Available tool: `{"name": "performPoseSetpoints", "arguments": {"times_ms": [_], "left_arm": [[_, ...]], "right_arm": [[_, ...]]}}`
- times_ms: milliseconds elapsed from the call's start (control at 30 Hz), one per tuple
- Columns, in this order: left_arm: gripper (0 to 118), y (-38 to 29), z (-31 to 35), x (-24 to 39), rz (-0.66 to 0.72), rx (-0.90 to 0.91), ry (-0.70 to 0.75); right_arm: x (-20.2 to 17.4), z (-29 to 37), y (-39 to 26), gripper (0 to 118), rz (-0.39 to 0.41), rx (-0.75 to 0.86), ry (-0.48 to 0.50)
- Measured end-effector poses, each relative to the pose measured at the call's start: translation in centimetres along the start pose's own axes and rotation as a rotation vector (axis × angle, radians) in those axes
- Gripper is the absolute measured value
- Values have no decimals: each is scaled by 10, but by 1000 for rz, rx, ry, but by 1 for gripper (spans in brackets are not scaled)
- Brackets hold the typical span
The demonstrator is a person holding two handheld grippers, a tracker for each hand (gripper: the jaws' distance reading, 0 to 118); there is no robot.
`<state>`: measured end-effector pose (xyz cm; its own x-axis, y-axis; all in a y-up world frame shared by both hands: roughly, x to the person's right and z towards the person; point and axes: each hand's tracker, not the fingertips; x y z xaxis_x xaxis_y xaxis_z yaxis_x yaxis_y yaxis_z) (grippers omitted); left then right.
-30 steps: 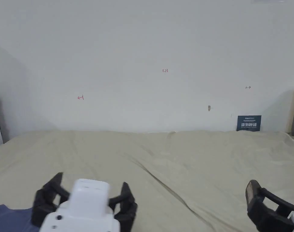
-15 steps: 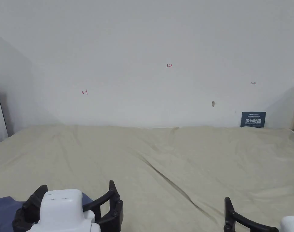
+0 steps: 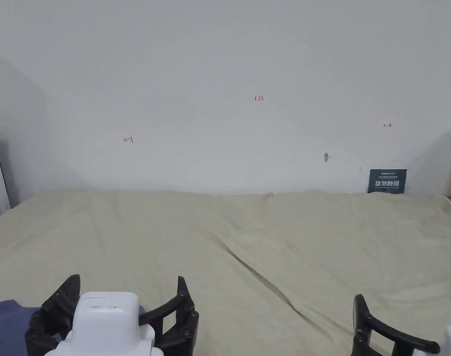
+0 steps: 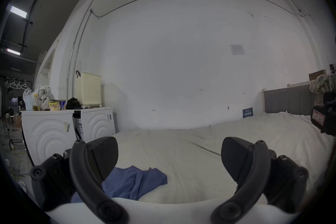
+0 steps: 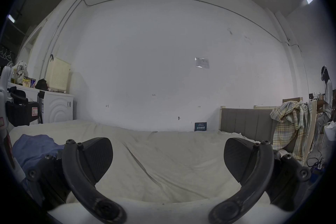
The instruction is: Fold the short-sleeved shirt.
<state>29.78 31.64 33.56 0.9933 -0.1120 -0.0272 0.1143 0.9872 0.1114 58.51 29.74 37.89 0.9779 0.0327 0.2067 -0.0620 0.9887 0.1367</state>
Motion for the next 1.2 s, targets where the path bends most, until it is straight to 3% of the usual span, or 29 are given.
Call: {"name": "performPoseSetpoints", "arguments": {"times_ms": [433, 500, 533, 600, 633, 767, 1033, 1200], "left_arm": [[112, -3, -3, 1, 20, -30, -18], [103, -3, -2, 1, 9, -28, -13], [80, -3, -1, 1, 5, -21, -19], [17, -2, 0, 3, -15, -14, -20], [5, -1, -2, 5, -29, -18, -4], [4, -1, -5, -2, 29, -63, -56], [1, -4, -9, -3, 21, -85, -36], [0, -1, 5, -31, 9, -100, 7]], "right_arm": [[-5, -1, -2, 118, 15, -19, 16], [-6, -1, -1, 112, 26, -17, 29], [-8, 0, 0, 86, 31, -12, 35], [-13, 2, 3, 20, 49, 3, 23], [-15, 2, 5, 2, 72, 0, -20], [-10, 0, 2, 0, 40, 1, 55], [-15, 4, 1, 0, 64, 15, 55], [-39, -8, 1, 0, 40, -17, 120]]}}
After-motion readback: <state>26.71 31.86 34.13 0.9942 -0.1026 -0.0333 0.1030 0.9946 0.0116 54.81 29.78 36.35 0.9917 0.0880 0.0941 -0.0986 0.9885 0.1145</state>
